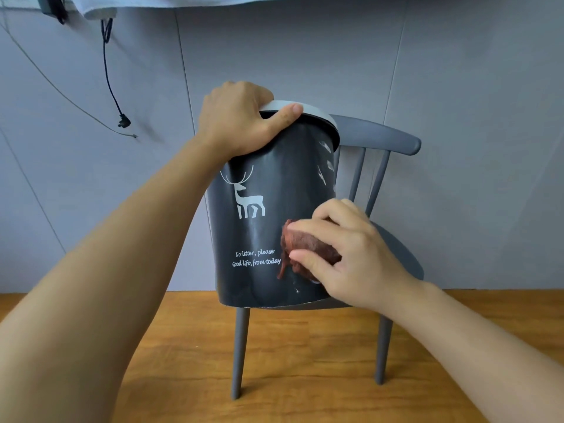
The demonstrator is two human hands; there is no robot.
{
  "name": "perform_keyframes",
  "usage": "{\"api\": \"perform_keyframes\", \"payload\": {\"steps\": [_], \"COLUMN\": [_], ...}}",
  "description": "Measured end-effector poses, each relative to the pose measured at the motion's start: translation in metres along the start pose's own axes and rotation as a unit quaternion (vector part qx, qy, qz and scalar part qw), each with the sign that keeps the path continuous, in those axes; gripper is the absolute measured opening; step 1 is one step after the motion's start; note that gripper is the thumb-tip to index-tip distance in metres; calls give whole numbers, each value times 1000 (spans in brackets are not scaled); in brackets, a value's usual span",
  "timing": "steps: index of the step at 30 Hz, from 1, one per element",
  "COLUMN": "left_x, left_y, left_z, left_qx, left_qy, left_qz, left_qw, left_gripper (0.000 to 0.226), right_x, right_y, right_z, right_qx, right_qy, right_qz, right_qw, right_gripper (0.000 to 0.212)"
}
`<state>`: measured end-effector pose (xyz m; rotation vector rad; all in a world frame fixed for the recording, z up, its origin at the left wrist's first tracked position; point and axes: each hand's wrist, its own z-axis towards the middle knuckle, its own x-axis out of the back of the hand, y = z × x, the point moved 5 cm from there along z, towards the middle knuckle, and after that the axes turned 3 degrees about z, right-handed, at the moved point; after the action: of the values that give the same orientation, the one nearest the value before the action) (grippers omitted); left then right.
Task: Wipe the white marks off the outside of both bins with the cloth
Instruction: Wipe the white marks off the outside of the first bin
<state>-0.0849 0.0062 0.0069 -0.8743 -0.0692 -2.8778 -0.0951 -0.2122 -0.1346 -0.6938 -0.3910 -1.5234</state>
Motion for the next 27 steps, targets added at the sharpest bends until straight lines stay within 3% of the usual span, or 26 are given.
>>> {"api": "perform_keyframes", "payload": {"steps": [4, 6, 9, 12, 16, 18, 20, 24, 27], "left_x": [2, 3, 3, 3, 2, 1, 1, 3, 3], "left_y": [6, 10, 11, 9, 9, 9, 9, 7, 6], "left_z": [0, 0, -1, -1, 0, 0, 0, -1, -1], "left_qx": [-7, -10, -11, -10, -12, -13, -14, -17, -16], "left_qy": [-2, -3, -4, -2, 2, 3, 4, 12, 13], "left_qz": [-3, 1, 10, 12, 13, 14, 11, 2, -2], "left_qw": [1000, 1000, 1000, 1000, 1000, 1000, 1000, 1000, 1000], "left_gripper": [73, 72, 71, 72, 73, 73, 73, 72, 72], "right_x": [-13, -13, 6, 26, 28, 26, 25, 35, 39], "right_y": [-22, -24, -12, 9, 37, 41, 37, 35, 30], "right_z": [-27, -34, -24, -9, -1, 5, 13, 23, 23], "right_qx": [89, 78, -22, -138, -268, -278, -264, -255, -231], "right_qy": [-123, -132, -23, 106, 136, 113, 94, 157, 212], "right_qz": [3, 16, 119, 139, 245, 321, 339, 232, 133], "right_qw": [988, 988, 992, 975, 921, 898, 898, 925, 940], "right_gripper": [21, 19, 15, 15, 28, 37, 42, 49, 67]}}
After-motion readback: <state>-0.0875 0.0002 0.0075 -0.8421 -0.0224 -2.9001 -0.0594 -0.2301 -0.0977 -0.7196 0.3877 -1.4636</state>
